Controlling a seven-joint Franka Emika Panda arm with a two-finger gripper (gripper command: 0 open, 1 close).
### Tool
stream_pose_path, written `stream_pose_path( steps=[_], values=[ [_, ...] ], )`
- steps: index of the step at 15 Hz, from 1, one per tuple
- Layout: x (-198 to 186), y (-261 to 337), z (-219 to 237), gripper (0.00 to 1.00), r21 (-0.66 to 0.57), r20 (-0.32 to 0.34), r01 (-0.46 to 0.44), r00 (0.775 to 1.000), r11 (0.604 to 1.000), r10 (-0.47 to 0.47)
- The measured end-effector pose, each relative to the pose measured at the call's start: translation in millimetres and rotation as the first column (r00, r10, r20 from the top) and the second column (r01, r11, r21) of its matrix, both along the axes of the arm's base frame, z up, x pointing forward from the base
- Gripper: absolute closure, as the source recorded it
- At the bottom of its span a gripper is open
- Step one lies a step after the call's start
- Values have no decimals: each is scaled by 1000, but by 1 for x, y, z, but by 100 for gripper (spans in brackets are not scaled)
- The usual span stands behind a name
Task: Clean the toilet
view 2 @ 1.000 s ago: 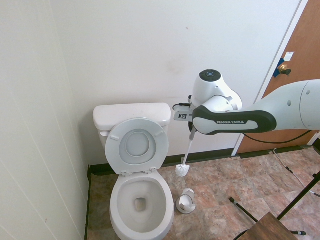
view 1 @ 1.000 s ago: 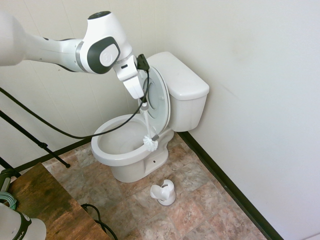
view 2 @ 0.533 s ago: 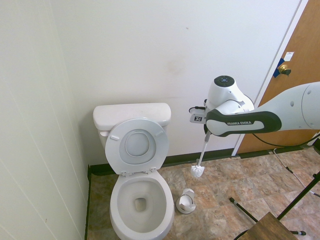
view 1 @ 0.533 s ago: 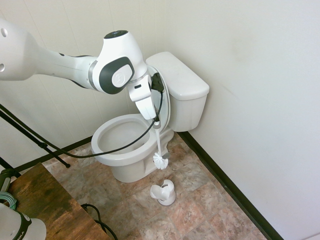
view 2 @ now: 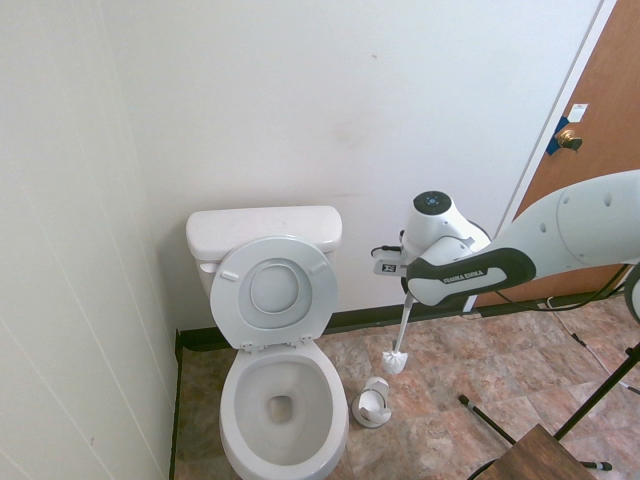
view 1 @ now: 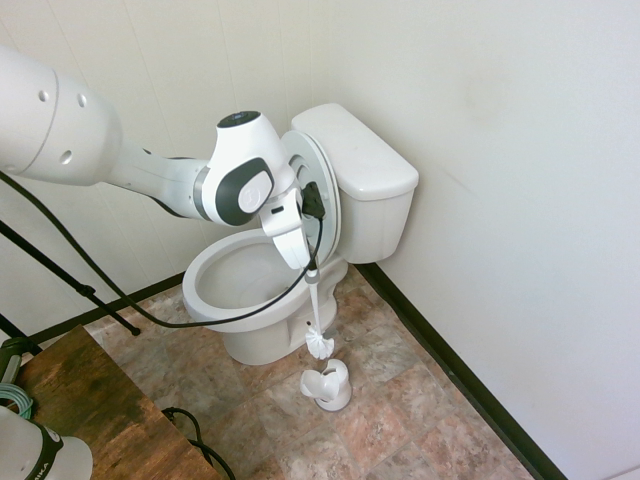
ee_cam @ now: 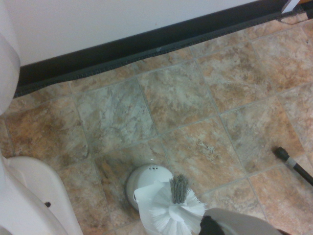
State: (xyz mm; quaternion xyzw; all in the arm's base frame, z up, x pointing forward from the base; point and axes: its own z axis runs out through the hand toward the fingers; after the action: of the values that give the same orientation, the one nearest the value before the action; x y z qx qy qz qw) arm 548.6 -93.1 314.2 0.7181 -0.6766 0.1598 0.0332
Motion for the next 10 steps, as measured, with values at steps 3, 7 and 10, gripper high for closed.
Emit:
stream_pose_path(
  steps=[3, 7, 10],
  values=[
    [1, -2, -44, 100, 14, -14, -3, 1000, 1000, 4],
    [1, -2, -91, 100, 23, -24, -3, 1000, 1000, 4],
    [1, -2, -119, 100, 40, -37, 17, 999, 999, -16]
  ],
)
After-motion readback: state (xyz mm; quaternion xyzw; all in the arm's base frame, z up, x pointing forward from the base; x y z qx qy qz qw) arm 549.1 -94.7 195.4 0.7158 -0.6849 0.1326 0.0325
